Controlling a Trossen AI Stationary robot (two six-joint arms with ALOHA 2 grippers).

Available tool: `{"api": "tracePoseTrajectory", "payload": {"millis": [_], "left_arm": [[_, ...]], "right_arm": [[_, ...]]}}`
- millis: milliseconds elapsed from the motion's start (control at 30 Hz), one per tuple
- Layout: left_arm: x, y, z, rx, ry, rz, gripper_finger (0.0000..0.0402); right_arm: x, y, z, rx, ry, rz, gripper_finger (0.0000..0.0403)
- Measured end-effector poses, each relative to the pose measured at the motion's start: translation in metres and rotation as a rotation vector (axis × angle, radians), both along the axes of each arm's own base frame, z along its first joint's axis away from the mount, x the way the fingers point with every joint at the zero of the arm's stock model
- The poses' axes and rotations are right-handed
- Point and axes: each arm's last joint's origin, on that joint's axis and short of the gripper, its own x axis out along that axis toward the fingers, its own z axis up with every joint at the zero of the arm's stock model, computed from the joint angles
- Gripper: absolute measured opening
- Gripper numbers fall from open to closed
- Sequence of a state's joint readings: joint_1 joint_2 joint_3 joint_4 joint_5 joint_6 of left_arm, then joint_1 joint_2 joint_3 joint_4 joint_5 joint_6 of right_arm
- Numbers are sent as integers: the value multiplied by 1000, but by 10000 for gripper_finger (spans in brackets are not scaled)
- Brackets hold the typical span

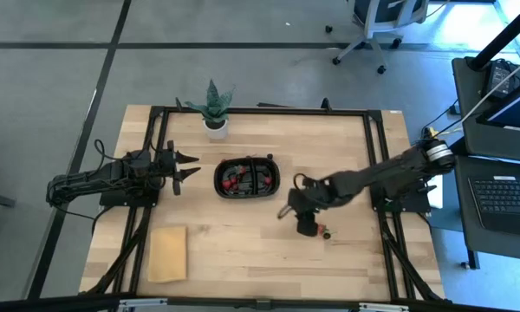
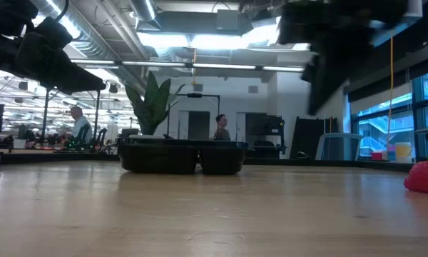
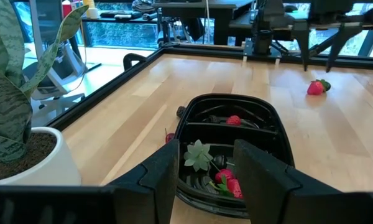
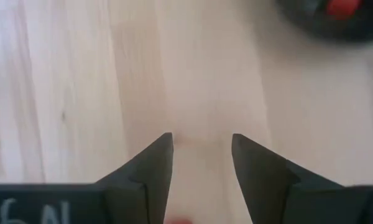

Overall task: Pick and placing Produce into tupperware
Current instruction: Put the red strawberry into the black bin

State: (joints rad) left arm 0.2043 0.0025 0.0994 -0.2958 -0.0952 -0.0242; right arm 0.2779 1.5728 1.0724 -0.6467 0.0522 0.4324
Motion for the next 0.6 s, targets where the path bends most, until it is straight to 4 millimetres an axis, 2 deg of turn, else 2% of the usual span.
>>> {"api": "tracePoseTrajectory", "payload": {"millis": [267, 467, 600], "left_arm": [[0, 0, 0, 0, 0, 0, 147], [0, 0, 0, 33, 9, -7, 147], [0, 0, 0, 40, 11, -8, 147]], "right_arm": [[-35, 26, -30, 2, 115, -70, 168], [-41, 33, -33, 41, 144, -170, 168], [-41, 33, -33, 53, 148, -175, 168]]}}
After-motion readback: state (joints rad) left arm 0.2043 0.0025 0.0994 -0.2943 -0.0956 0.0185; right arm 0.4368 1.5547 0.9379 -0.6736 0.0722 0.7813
